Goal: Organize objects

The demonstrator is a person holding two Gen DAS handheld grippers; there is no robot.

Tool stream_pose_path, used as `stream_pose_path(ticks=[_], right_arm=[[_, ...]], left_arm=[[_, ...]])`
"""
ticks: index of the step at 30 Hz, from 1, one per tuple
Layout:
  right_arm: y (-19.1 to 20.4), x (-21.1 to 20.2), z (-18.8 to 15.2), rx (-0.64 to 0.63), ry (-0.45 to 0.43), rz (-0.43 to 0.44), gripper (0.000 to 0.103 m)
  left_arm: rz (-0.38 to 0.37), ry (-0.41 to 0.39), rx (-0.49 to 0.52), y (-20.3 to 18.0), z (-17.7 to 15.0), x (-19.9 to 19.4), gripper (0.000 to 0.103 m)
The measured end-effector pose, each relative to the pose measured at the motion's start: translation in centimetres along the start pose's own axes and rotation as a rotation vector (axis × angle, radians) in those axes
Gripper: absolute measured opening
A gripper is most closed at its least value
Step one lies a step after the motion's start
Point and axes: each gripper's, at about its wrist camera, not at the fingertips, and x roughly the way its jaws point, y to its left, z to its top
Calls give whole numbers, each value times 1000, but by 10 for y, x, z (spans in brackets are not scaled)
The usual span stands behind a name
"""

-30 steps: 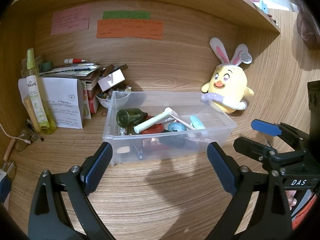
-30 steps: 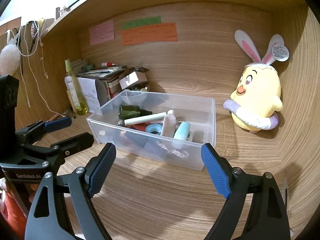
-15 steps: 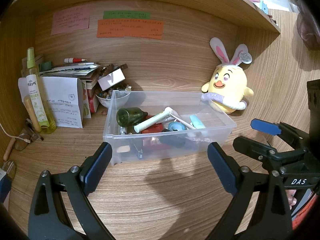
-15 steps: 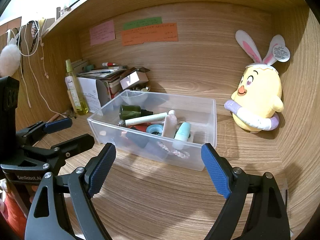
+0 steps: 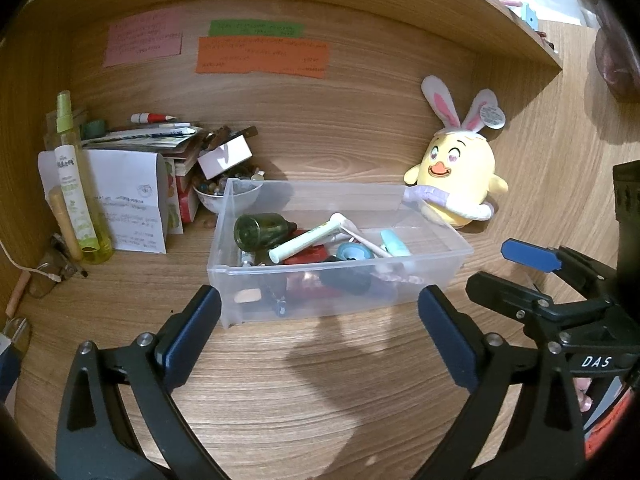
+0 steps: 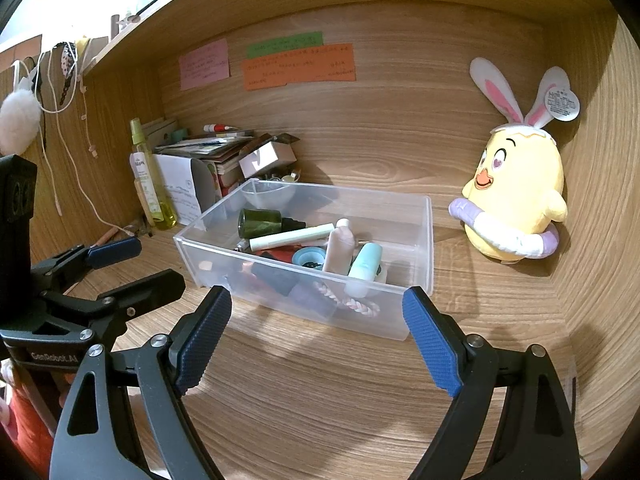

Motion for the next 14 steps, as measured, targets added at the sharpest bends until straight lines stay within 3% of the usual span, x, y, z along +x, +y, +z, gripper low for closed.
stream_pose_path(ticks=[14], right_arm=[[-3, 2, -2, 5, 5, -4, 86]], left_arm=[[-29, 4, 13, -5, -3, -1, 100]])
